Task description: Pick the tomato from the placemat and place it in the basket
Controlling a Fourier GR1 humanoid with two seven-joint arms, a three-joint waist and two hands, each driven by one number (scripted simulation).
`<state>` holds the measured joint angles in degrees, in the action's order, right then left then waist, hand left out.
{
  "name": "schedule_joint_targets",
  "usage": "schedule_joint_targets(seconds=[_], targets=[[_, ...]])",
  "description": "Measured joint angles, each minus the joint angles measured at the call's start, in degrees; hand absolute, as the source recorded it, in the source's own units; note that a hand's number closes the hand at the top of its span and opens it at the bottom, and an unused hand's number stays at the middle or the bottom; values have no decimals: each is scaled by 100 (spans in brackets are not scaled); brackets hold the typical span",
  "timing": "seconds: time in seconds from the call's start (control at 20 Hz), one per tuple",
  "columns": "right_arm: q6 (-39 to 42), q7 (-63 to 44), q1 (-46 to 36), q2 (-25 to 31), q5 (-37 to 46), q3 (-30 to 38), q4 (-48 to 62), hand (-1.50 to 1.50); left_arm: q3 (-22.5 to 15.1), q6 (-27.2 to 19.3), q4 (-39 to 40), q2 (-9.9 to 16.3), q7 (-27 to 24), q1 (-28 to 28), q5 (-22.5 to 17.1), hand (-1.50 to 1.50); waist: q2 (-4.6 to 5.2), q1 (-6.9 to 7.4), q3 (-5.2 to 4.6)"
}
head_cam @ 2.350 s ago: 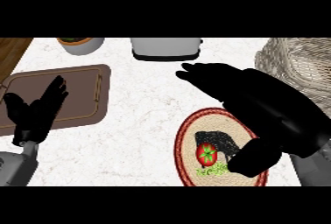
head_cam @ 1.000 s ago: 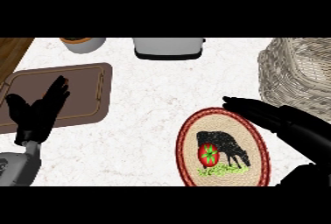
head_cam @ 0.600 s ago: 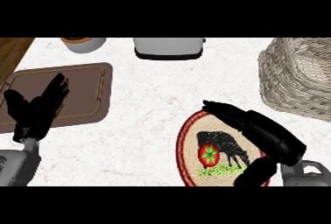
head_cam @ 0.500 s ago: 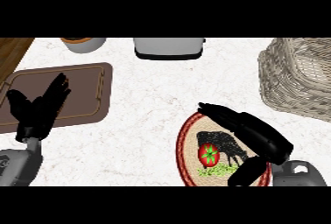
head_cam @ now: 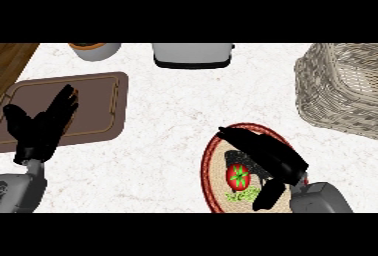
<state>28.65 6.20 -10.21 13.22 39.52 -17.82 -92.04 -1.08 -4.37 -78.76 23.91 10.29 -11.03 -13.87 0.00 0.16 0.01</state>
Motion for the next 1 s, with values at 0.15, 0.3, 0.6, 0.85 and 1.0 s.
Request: schedule_joint_targets(seconds=[0.15,0.3,0.6,0.85,1.0], targets=[[-102,244,-6,-19,207,8,272,-150,159,128,35,-42,28,-33,94,0,0,-4,-1],[-74,438,19,0,270,105,331,-150,256,162,59,-166,91,-108,208,0,1,-11,0],[163,741,-27,-18,214,305,480,-150,372,194,-64,-366,201,-104,421,0,0,-13,0],[329,1018,108,21,209,366,352,-150,540,399,116,-428,29,-55,564,0,-1,-19,-1],[264,1046,158,-65,411,249,377,-150,638,495,52,-457,72,-37,585,0,-1,-16,-1]])
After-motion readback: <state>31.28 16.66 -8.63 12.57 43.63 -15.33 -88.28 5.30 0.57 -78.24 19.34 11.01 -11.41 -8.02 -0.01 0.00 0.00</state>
